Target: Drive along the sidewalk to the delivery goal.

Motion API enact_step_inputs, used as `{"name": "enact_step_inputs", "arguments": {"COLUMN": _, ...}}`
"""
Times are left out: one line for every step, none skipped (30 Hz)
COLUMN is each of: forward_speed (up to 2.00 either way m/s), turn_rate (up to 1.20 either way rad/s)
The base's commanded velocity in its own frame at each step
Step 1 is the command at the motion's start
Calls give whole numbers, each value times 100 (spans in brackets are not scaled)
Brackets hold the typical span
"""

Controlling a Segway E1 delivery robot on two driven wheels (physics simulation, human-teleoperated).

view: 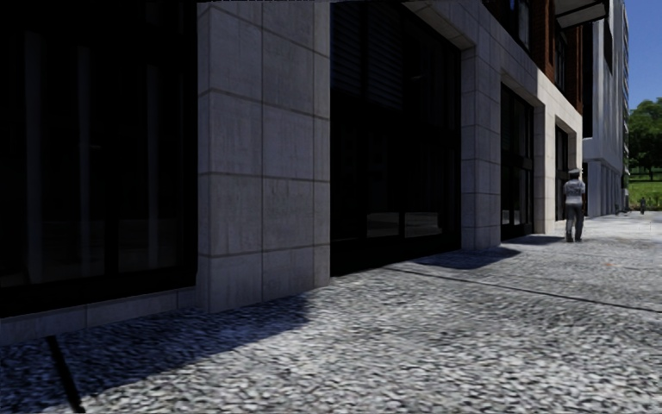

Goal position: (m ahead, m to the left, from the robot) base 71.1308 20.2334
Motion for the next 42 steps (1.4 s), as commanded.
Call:
{"name": "enact_step_inputs", "arguments": {"forward_speed": 125, "turn_rate": -67}}
{"name": "enact_step_inputs", "arguments": {"forward_speed": 125, "turn_rate": -67}}
{"name": "enact_step_inputs", "arguments": {"forward_speed": 125, "turn_rate": -67}}
{"name": "enact_step_inputs", "arguments": {"forward_speed": 125, "turn_rate": -67}}
{"name": "enact_step_inputs", "arguments": {"forward_speed": 125, "turn_rate": -67}}
{"name": "enact_step_inputs", "arguments": {"forward_speed": 125, "turn_rate": -67}}
{"name": "enact_step_inputs", "arguments": {"forward_speed": 125, "turn_rate": -67}}
{"name": "enact_step_inputs", "arguments": {"forward_speed": 125, "turn_rate": -67}}
{"name": "enact_step_inputs", "arguments": {"forward_speed": 125, "turn_rate": -67}}
{"name": "enact_step_inputs", "arguments": {"forward_speed": 128, "turn_rate": -67}}
{"name": "enact_step_inputs", "arguments": {"forward_speed": 143, "turn_rate": -67}}
{"name": "enact_step_inputs", "arguments": {"forward_speed": 143, "turn_rate": -67}}
{"name": "enact_step_inputs", "arguments": {"forward_speed": 153, "turn_rate": -67}}
{"name": "enact_step_inputs", "arguments": {"forward_speed": 161, "turn_rate": -67}}
{"name": "enact_step_inputs", "arguments": {"forward_speed": 165, "turn_rate": -67}}
{"name": "enact_step_inputs", "arguments": {"forward_speed": 165, "turn_rate": -67}}
{"name": "enact_step_inputs", "arguments": {"forward_speed": 168, "turn_rate": -67}}
{"name": "enact_step_inputs", "arguments": {"forward_speed": 169, "turn_rate": -67}}
{"name": "enact_step_inputs", "arguments": {"forward_speed": 173, "turn_rate": -67}}
{"name": "enact_step_inputs", "arguments": {"forward_speed": 173, "turn_rate": -67}}
{"name": "enact_step_inputs", "arguments": {"forward_speed": 174, "turn_rate": -67}}
{"name": "enact_step_inputs", "arguments": {"forward_speed": 176, "turn_rate": -67}}
{"name": "enact_step_inputs", "arguments": {"forward_speed": 181, "turn_rate": -67}}
{"name": "enact_step_inputs", "arguments": {"forward_speed": 181, "turn_rate": -67}}
{"name": "enact_step_inputs", "arguments": {"forward_speed": 189, "turn_rate": -67}}
{"name": "enact_step_inputs", "arguments": {"forward_speed": 192, "turn_rate": -67}}
{"name": "enact_step_inputs", "arguments": {"forward_speed": 192, "turn_rate": -67}}
{"name": "enact_step_inputs", "arguments": {"forward_speed": 192, "turn_rate": -67}}
{"name": "enact_step_inputs", "arguments": {"forward_speed": 195, "turn_rate": -67}}
{"name": "enact_step_inputs", "arguments": {"forward_speed": 200, "turn_rate": -67}}
{"name": "enact_step_inputs", "arguments": {"forward_speed": 200, "turn_rate": -57}}
{"name": "enact_step_inputs", "arguments": {"forward_speed": 200, "turn_rate": -57}}
{"name": "enact_step_inputs", "arguments": {"forward_speed": 200, "turn_rate": -49}}
{"name": "enact_step_inputs", "arguments": {"forward_speed": 200, "turn_rate": -33}}
{"name": "enact_step_inputs", "arguments": {"forward_speed": 200, "turn_rate": 0}}
{"name": "enact_step_inputs", "arguments": {"forward_speed": 200, "turn_rate": 0}}
{"name": "enact_step_inputs", "arguments": {"forward_speed": 200, "turn_rate": 0}}
{"name": "enact_step_inputs", "arguments": {"forward_speed": 200, "turn_rate": 0}}
{"name": "enact_step_inputs", "arguments": {"forward_speed": 200, "turn_rate": 0}}
{"name": "enact_step_inputs", "arguments": {"forward_speed": 200, "turn_rate": 0}}
{"name": "enact_step_inputs", "arguments": {"forward_speed": 200, "turn_rate": 0}}
{"name": "enact_step_inputs", "arguments": {"forward_speed": 200, "turn_rate": 0}}
